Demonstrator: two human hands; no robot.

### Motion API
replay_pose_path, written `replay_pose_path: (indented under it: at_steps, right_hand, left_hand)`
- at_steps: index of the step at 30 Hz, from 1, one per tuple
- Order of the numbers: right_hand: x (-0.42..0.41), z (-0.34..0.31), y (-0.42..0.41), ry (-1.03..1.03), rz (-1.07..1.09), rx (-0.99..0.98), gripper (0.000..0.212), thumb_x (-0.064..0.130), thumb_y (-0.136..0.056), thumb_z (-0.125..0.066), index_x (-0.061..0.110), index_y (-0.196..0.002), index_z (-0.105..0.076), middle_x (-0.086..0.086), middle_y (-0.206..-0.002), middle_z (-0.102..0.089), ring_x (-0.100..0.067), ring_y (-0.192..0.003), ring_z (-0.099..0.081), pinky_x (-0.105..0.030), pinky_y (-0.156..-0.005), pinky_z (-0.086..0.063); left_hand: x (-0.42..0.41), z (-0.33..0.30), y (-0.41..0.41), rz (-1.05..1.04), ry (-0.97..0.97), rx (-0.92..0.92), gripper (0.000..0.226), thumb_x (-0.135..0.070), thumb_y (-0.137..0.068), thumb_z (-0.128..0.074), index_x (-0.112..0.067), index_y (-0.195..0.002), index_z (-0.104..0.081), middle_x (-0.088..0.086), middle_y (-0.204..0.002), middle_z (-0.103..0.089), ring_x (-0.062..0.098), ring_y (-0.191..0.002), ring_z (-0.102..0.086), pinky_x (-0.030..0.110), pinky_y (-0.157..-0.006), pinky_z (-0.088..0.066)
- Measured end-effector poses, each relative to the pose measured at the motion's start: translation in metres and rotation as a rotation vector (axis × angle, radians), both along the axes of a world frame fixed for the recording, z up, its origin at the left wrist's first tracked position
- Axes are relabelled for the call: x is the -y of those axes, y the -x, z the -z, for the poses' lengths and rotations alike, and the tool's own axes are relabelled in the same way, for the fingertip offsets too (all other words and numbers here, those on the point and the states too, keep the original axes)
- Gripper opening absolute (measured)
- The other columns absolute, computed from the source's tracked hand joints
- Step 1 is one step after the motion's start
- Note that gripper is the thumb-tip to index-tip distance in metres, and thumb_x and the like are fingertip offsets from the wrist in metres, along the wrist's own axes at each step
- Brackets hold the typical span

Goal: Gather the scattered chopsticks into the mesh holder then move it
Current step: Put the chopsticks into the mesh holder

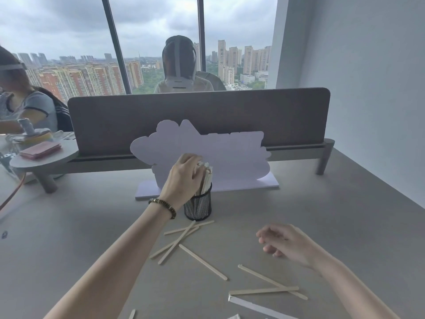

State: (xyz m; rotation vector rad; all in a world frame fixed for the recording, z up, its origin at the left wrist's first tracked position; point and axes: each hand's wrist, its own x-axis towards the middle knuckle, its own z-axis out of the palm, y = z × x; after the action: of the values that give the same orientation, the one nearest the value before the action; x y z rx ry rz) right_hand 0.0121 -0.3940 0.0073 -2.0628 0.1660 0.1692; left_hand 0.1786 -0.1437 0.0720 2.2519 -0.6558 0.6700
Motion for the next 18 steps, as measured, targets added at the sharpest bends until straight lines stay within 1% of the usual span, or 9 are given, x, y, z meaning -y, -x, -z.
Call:
replay_pose_path:
  at_steps: [2,5,6,8,11,13,15,17,18]
  right_hand:
    - [0.000,-0.003,0.005,0.167,-0.084,0.009,0.016,0.038,-0.097,-0.059,0.031,-0.093,-0.073,0.007,-0.093,-0.075,-0.009,-0.086,-0.071,-0.027,-0.082,-0.057]
    - [-0.003,-0.005,0.013,0.364,-0.189,0.038,0.014,0.042,-0.094,-0.060,0.036,-0.095,-0.072,0.026,-0.090,-0.071,0.007,-0.086,-0.065,-0.022,-0.088,-0.052]
    - [-0.006,-0.006,0.015,0.401,-0.213,0.040,0.017,0.044,-0.092,-0.060,0.035,-0.098,-0.072,0.025,-0.093,-0.071,0.008,-0.091,-0.064,-0.022,-0.091,-0.051]
    - [-0.010,-0.008,0.019,0.509,-0.259,0.031,0.033,0.057,-0.086,-0.060,0.033,-0.106,-0.070,0.018,-0.103,-0.069,0.005,-0.099,-0.062,-0.023,-0.095,-0.048]
    - [-0.017,-0.013,0.031,0.629,-0.315,-0.005,0.050,0.069,-0.076,-0.061,0.038,-0.115,-0.061,0.015,-0.108,-0.059,-0.001,-0.104,-0.055,-0.021,-0.093,-0.043]
    - [-0.020,-0.014,0.040,0.677,-0.355,-0.022,0.064,0.072,-0.069,-0.065,0.036,-0.122,-0.058,0.013,-0.113,-0.056,-0.006,-0.108,-0.052,-0.024,-0.095,-0.042]
    - [-0.022,-0.013,0.050,0.702,-0.368,-0.033,0.076,0.069,-0.064,-0.069,0.036,-0.131,-0.053,0.012,-0.119,-0.055,-0.009,-0.115,-0.050,-0.027,-0.100,-0.043]
    - [-0.028,-0.011,0.061,0.736,-0.347,-0.011,0.065,0.054,-0.067,-0.071,0.034,-0.127,-0.053,0.011,-0.117,-0.054,-0.011,-0.113,-0.050,-0.029,-0.098,-0.044]
    - [-0.030,-0.009,0.065,0.760,-0.323,0.016,0.057,0.047,-0.071,-0.070,0.031,-0.123,-0.054,0.011,-0.114,-0.055,-0.012,-0.110,-0.052,-0.031,-0.096,-0.046]
  left_hand:
    - [-0.004,0.000,0.013,0.006,0.030,0.079,0.020,-0.018,-0.095,-0.059,-0.011,-0.111,-0.070,0.000,-0.116,-0.063,0.014,-0.068,-0.055,0.025,-0.076,-0.047]
    - [-0.011,0.004,0.037,0.015,0.036,0.187,0.013,-0.014,-0.095,-0.059,-0.012,-0.104,-0.068,-0.001,-0.101,-0.061,0.013,-0.053,-0.050,0.028,-0.060,-0.048]
    - [-0.013,0.006,0.045,0.012,0.033,0.198,0.010,-0.013,-0.095,-0.060,-0.013,-0.102,-0.067,-0.003,-0.095,-0.059,0.014,-0.051,-0.050,0.028,-0.056,-0.047]
    - [-0.020,0.011,0.061,0.010,0.020,0.159,0.004,-0.014,-0.094,-0.060,-0.017,-0.095,-0.063,-0.010,-0.081,-0.057,0.014,-0.050,-0.050,0.032,-0.054,-0.048]
    - [-0.036,0.016,0.080,0.002,-0.108,-0.086,0.009,-0.029,-0.090,-0.057,-0.026,-0.082,-0.057,-0.010,-0.064,-0.060,0.015,-0.057,-0.056,0.035,-0.059,-0.053]
    - [-0.050,0.017,0.093,-0.037,-0.270,-0.311,0.019,-0.040,-0.086,-0.055,-0.028,-0.072,-0.053,-0.011,-0.066,-0.062,0.019,-0.066,-0.059,0.033,-0.064,-0.054]
    - [-0.065,0.016,0.111,-0.127,-0.445,-0.413,0.024,-0.043,-0.086,-0.054,-0.024,-0.071,-0.054,-0.006,-0.075,-0.065,0.024,-0.076,-0.063,0.033,-0.068,-0.055]
    - [-0.083,0.015,0.128,-0.206,-0.623,-0.466,0.029,-0.045,-0.087,-0.052,-0.019,-0.078,-0.058,-0.001,-0.077,-0.067,0.026,-0.080,-0.066,0.032,-0.071,-0.055]
    - [-0.092,0.015,0.136,-0.213,-0.712,-0.519,0.032,-0.046,-0.086,-0.052,-0.016,-0.082,-0.060,0.001,-0.073,-0.068,0.023,-0.077,-0.068,0.031,-0.070,-0.055]
